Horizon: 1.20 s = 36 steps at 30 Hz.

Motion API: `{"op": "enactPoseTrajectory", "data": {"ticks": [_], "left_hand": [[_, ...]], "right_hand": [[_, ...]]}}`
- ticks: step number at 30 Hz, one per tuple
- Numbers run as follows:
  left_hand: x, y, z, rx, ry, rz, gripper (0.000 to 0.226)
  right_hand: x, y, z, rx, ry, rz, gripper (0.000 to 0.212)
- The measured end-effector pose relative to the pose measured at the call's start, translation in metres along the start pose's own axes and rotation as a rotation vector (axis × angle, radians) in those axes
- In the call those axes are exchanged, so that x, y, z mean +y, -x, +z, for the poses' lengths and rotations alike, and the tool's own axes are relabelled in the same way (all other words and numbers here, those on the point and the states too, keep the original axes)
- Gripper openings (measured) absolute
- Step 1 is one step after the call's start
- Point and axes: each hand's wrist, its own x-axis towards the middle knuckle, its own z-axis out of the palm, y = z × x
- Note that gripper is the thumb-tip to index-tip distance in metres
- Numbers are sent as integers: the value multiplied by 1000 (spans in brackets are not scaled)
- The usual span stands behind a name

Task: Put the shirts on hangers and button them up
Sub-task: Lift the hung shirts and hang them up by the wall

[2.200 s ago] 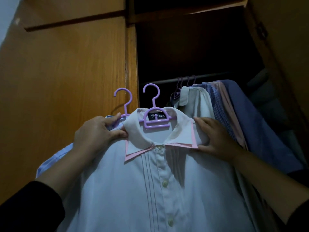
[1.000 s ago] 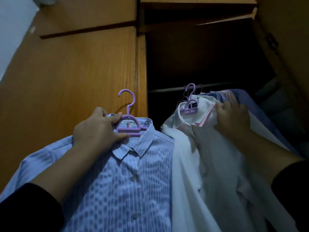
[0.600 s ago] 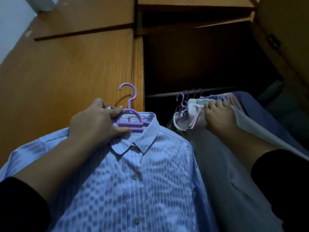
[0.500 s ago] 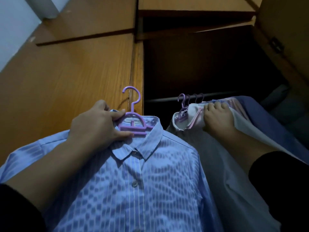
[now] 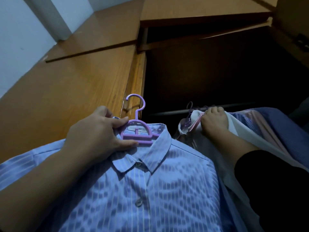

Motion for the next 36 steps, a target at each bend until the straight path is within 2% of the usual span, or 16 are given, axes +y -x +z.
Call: {"op": "enactPoseTrajectory", "data": {"ticks": [5,9,17,25,28,32,36], "left_hand": [[0,1,0,-8,-8,12,86],[1,2,1,-6,13,17,78],[5,0,-3,-37,-29,31,90],[5,1,2,16,11,53,92],[6,2,3,20,13,49,90],[4,6,4,31,51,63,91],[4,10,5,24,91,80,88]], "right_hand": [[-7,-5,10,5,-24,-14,41],[-7,-3,17,-2,-37,-23,41],[0,-1,29,-29,-40,-83,39],[26,18,59,1,-73,-39,34],[27,23,67,20,-90,-58,43],[39,35,76,-43,-211,-168,62],[43,54,74,88,-547,-154,62]]}}
